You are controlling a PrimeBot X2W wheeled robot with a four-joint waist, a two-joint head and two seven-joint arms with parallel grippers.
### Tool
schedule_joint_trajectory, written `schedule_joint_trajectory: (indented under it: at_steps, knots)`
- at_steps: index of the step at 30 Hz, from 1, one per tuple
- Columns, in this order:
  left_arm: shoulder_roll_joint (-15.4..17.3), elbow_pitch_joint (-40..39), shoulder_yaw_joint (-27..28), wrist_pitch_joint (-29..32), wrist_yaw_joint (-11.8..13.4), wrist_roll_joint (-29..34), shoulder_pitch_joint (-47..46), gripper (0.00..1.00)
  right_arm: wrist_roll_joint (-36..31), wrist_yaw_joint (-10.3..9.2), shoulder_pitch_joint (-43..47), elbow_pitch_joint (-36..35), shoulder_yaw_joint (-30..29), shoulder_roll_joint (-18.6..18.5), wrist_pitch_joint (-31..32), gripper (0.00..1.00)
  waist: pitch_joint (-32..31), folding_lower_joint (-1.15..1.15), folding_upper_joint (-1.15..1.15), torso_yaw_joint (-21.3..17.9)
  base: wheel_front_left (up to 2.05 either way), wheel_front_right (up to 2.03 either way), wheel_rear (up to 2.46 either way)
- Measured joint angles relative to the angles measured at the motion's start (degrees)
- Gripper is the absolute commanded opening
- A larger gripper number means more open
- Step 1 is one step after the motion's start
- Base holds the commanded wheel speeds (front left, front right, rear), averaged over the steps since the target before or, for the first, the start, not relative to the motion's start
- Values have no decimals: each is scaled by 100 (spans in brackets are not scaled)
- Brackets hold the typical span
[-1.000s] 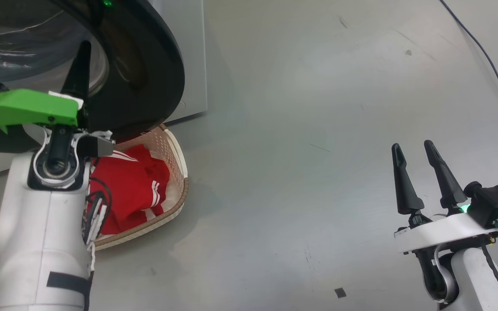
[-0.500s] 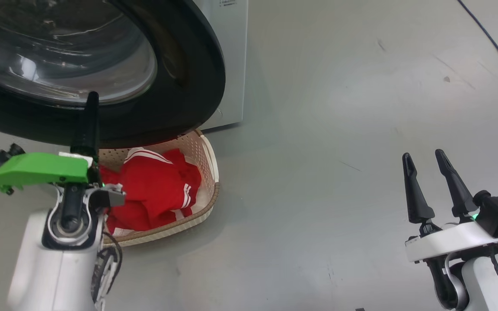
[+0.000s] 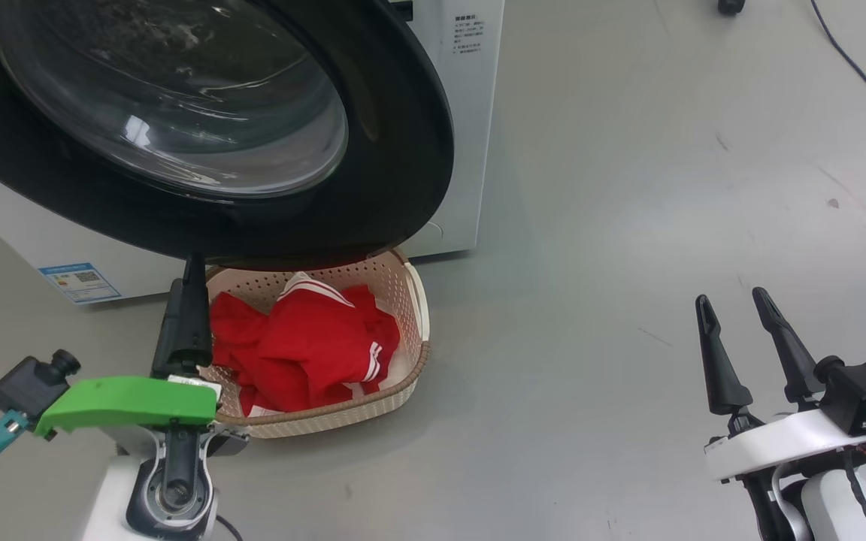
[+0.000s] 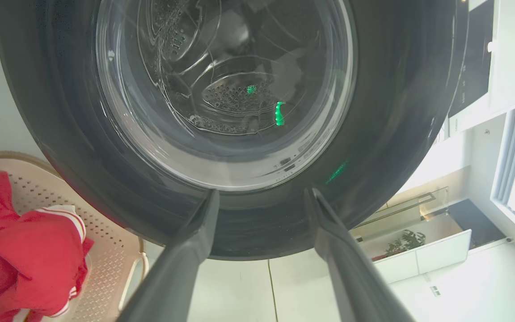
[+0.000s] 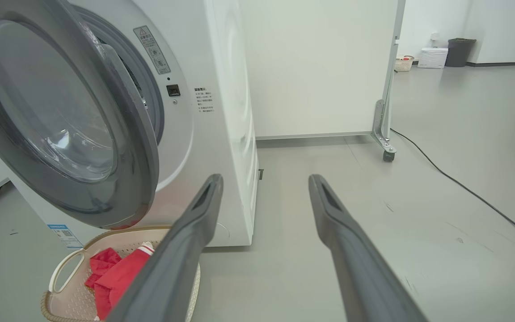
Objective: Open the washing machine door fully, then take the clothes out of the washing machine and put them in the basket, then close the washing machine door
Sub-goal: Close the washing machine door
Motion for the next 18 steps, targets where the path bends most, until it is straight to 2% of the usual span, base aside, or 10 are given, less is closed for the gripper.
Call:
schedule_joint_trajectory:
  at_steps: [2, 4, 9, 12, 13, 18]
  knots:
    - [133, -42, -87, -230, -1, 390, 79, 100, -19, 0, 14, 0, 8, 1, -1, 100, -74, 0, 0, 50, 0, 0, 0]
    - [405, -18, -250, -433, -2, 1065, 195, 100, -51, 0, 59, 0, 14, 2, -1, 100, -151, 0, 0, 89, 0, 0, 0]
    - [628, -142, -313, -581, 38, 2146, 345, 100, -63, -5, 171, -13, -74, 3, -1, 100, -314, 0, 0, 186, 0, 0, 0]
    - [808, -315, -319, -579, 291, 2829, 354, 100, -110, -8, 218, -22, -85, 4, -1, 100, -388, 0, 0, 239, 0, 0, 0]
    - [808, -315, -319, -579, 291, 2829, 354, 100, -110, -8, 218, -22, -85, 4, -1, 100, -388, 0, 0, 239, 0, 0, 0]
    - [877, -492, -341, -578, 820, 3634, 529, 100, -200, -19, 233, -68, -87, 3, -1, 100, -485, 0, 0, 276, 0, 0, 0]
